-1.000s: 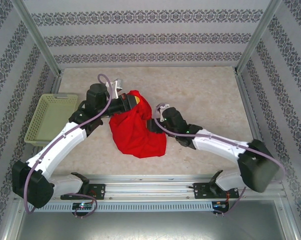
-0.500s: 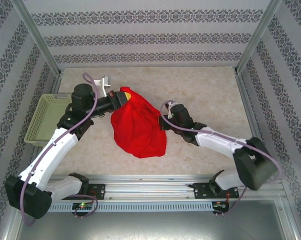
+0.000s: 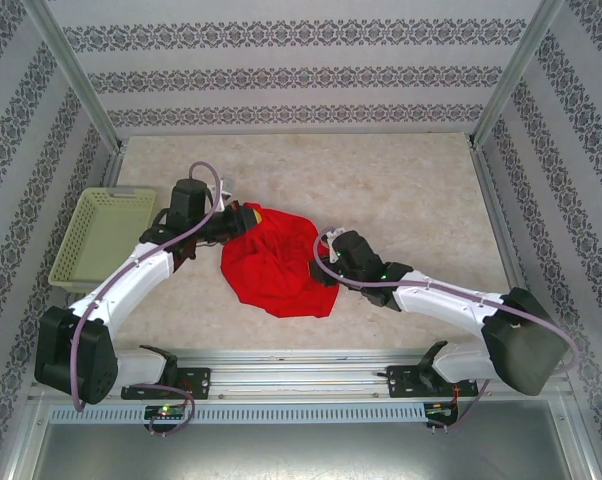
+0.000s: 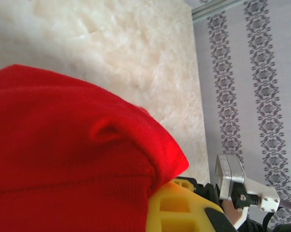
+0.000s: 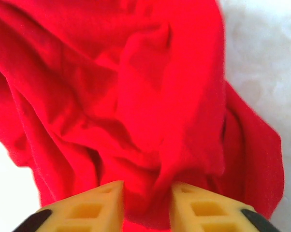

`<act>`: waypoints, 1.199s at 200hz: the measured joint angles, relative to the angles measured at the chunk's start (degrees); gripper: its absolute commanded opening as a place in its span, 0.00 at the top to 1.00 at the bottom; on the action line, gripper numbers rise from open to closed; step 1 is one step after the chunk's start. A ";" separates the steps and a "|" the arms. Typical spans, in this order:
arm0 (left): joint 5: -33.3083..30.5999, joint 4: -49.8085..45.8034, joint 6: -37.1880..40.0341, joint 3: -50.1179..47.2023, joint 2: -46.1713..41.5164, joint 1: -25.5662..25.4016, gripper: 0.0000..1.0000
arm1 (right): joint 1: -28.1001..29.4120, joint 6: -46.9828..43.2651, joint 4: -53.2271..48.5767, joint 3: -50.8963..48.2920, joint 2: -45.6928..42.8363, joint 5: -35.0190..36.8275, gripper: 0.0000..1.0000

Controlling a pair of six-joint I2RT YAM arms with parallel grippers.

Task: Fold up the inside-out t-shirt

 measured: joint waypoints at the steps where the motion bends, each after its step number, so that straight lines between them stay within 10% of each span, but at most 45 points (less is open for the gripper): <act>1: 0.02 -0.04 0.15 -0.15 0.00 0.00 1.00 | 0.00 0.00 -0.26 0.00 0.04 0.22 0.68; 175: 1.20 -0.20 2.27 -0.61 -2.97 0.00 1.00 | 2.10 -4.57 -4.50 21.05 19.43 3.96 0.74; 240: 2.05 -0.24 2.29 -0.48 -3.67 0.00 1.00 | -0.87 -5.64 -5.70 22.62 22.67 8.04 0.58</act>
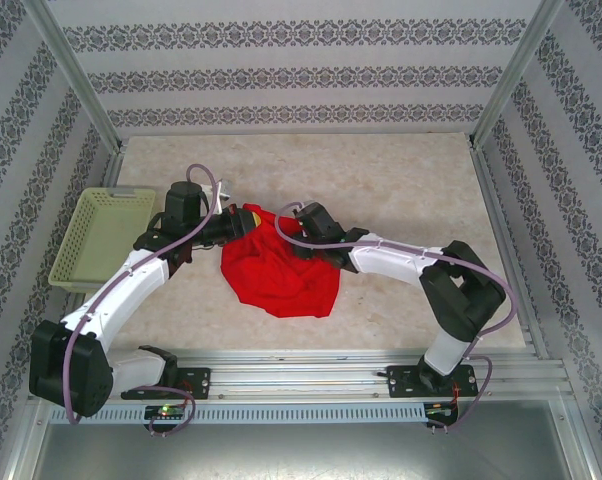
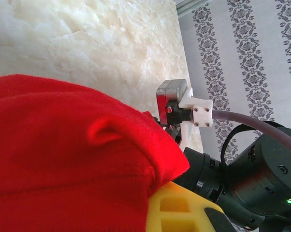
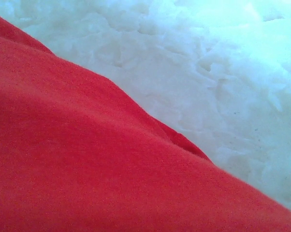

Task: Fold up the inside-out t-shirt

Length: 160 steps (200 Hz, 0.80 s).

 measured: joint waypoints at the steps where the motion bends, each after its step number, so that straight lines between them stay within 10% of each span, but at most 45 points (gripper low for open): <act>1: 0.00 0.00 0.00 0.00 0.00 0.00 1.00 | 0.00 -0.22 0.00 0.07 0.04 0.00 0.58; 33: 0.07 0.00 -0.07 0.02 0.00 0.00 1.00 | 0.00 -0.72 0.50 1.44 1.90 0.11 0.63; 74: -0.26 -0.28 -0.04 0.85 0.02 0.00 1.00 | 0.00 -0.74 0.44 2.80 4.44 -0.09 1.00; 160: -12.37 -10.64 5.29 10.01 9.90 0.00 1.00 | 3.32 0.28 1.70 -4.24 -21.68 -8.00 1.00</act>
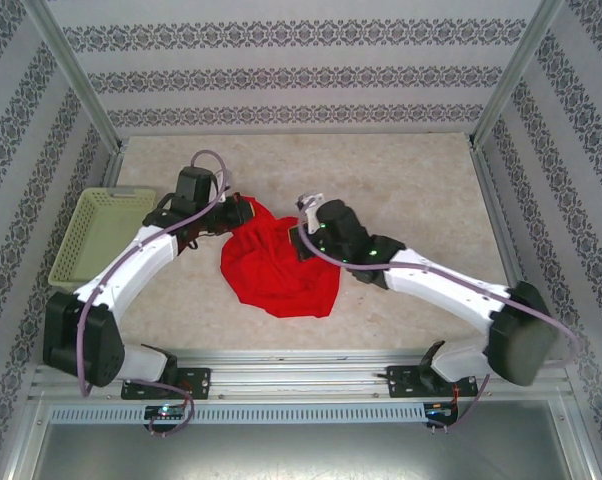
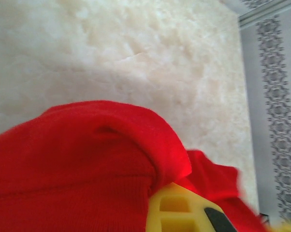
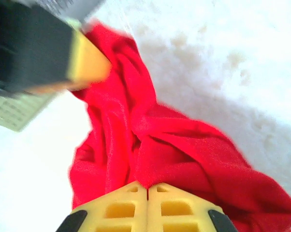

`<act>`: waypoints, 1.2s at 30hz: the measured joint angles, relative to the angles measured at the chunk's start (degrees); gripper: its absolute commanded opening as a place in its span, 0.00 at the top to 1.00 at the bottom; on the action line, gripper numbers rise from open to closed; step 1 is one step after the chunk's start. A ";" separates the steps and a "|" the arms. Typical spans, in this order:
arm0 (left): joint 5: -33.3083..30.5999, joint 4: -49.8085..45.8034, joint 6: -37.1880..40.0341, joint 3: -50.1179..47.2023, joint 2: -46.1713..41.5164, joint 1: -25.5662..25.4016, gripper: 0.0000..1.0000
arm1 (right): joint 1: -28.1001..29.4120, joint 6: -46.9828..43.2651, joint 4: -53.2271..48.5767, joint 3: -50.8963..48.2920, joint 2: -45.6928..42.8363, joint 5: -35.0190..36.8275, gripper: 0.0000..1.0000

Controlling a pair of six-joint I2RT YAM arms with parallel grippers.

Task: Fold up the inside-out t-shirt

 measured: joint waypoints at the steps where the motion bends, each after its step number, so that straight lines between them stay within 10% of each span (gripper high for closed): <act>1: -0.31 -0.50 0.35 0.00 0.61 0.00 1.00 | -0.28 0.48 0.26 -0.52 -1.42 -0.46 1.00; 16: -3.96 -4.87 5.07 -0.61 1.16 -0.70 1.00 | -12.76 5.90 0.04 -18.58 -17.07 -4.70 1.00; 33: -14.25 -6.14 16.94 5.73 6.86 -19.87 0.87 | -12.46 5.79 -7.23 -11.04 -22.64 -5.20 1.00; 36: -16.65 -7.15 17.94 4.83 6.86 -19.89 0.64 | -15.21 6.49 -7.76 -12.39 -25.86 -4.31 1.00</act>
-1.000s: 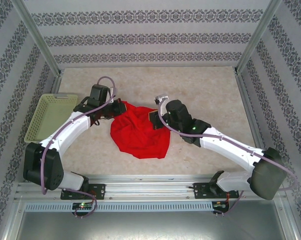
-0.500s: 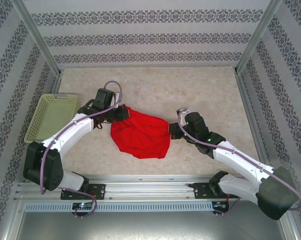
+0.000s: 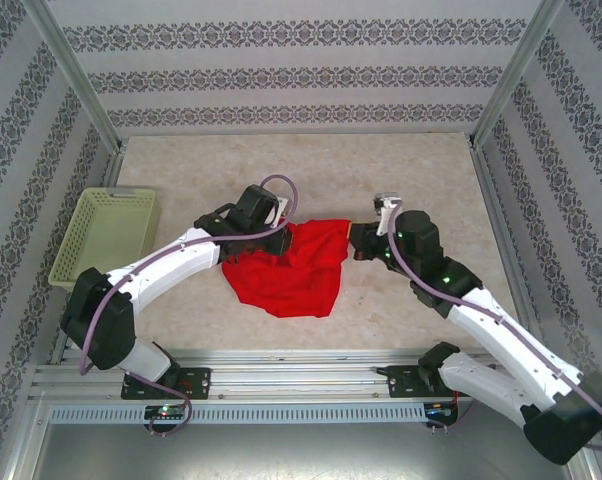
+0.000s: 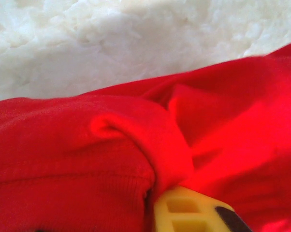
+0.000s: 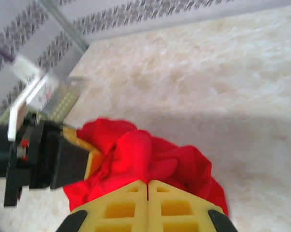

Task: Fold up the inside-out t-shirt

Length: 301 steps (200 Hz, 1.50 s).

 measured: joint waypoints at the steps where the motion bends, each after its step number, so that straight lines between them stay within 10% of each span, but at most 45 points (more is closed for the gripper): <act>1: -0.11 -0.07 0.20 -0.04 0.00 0.00 0.63 | -0.13 0.13 -0.02 -0.20 -0.20 0.00 1.00; 37: -7.32 -0.57 0.22 -3.63 -3.43 -2.03 0.39 | -0.44 2.84 0.48 -4.31 1.62 -0.57 1.00; 82: -13.62 9.86 2.29 -10.25 -16.35 -18.29 0.33 | 4.11 6.47 3.08 -4.44 4.17 -0.52 1.00; 122: -13.27 23.43 0.74 -17.09 -10.29 -20.61 0.27 | 9.70 10.75 7.34 -2.54 6.73 1.60 1.00; 215: -14.56 37.57 -3.65 -19.37 5.75 -15.04 0.59 | 9.29 15.43 5.99 -3.52 -4.55 9.49 1.00; 301: -17.53 37.70 -5.53 -25.31 2.40 -8.13 0.93 | -1.09 12.59 -6.03 -3.48 -9.60 7.61 1.00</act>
